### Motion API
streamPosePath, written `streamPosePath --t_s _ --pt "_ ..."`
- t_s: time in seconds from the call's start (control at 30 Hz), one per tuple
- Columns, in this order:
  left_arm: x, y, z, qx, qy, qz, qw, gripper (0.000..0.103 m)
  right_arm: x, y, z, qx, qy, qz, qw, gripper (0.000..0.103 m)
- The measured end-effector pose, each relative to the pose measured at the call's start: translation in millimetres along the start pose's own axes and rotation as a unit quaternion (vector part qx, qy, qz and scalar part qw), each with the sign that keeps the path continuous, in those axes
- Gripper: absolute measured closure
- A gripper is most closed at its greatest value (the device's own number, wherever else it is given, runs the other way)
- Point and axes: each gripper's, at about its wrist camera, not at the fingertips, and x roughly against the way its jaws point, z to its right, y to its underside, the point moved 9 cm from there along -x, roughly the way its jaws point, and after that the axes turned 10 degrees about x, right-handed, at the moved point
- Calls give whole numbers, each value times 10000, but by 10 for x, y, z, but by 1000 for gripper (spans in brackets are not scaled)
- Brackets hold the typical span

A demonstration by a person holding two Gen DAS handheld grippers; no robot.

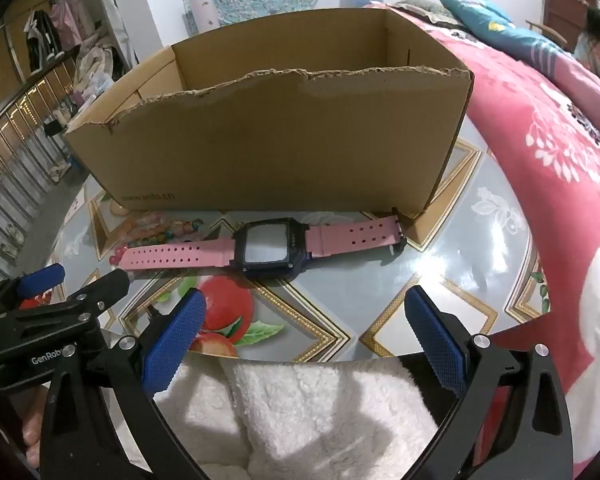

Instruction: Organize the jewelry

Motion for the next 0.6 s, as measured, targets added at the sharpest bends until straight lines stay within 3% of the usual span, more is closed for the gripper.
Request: streamPosePath --t_s 0.6 --pt "-20 12 -17 7 -5 -36 10000 6 23 -75 -29 48 75 55 9999 8"
